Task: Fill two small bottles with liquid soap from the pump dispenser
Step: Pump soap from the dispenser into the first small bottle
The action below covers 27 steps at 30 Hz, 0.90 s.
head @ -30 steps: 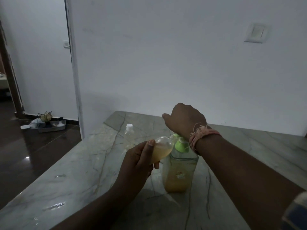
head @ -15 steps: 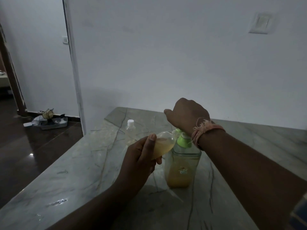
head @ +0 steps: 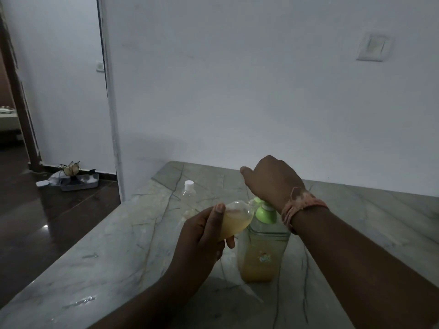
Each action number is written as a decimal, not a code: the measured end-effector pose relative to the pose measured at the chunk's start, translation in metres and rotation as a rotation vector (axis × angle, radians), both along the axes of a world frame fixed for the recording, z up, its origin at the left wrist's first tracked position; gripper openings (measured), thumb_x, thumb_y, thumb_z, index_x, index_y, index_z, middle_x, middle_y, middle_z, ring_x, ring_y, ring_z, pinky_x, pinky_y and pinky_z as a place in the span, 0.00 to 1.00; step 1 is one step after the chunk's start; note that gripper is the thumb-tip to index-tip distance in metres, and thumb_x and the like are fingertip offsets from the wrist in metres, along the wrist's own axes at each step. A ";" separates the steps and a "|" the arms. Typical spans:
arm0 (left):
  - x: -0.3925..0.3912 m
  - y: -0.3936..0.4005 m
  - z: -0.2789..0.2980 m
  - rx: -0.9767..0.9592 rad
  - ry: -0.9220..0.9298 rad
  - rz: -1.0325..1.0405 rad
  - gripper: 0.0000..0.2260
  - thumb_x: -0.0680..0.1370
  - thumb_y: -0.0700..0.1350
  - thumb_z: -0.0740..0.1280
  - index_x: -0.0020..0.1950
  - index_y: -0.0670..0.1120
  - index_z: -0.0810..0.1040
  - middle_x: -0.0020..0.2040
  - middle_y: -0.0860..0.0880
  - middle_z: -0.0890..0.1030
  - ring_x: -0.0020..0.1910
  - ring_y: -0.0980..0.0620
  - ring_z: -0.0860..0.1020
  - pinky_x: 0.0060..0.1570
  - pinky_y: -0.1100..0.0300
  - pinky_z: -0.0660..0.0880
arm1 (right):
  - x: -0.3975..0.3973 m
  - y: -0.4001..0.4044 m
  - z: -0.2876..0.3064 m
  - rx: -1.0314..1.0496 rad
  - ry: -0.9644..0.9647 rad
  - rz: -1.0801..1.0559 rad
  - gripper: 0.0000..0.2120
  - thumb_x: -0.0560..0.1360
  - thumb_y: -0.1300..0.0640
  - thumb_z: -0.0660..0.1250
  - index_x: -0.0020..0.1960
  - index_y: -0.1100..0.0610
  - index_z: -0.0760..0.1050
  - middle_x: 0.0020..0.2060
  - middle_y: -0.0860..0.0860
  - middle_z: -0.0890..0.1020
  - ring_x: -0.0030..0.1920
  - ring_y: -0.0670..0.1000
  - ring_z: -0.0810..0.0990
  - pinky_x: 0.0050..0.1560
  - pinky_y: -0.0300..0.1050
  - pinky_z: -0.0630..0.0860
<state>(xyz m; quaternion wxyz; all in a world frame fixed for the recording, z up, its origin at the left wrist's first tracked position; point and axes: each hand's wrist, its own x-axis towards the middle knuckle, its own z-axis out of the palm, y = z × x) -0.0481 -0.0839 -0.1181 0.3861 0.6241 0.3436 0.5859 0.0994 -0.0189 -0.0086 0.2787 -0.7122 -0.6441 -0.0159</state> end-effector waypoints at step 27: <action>0.000 -0.007 0.004 -0.017 -0.025 -0.008 0.18 0.80 0.57 0.58 0.52 0.48 0.82 0.30 0.45 0.80 0.24 0.53 0.72 0.24 0.59 0.69 | -0.005 -0.010 0.007 0.008 -0.077 -0.049 0.18 0.77 0.44 0.61 0.34 0.54 0.70 0.32 0.50 0.76 0.36 0.54 0.77 0.38 0.43 0.70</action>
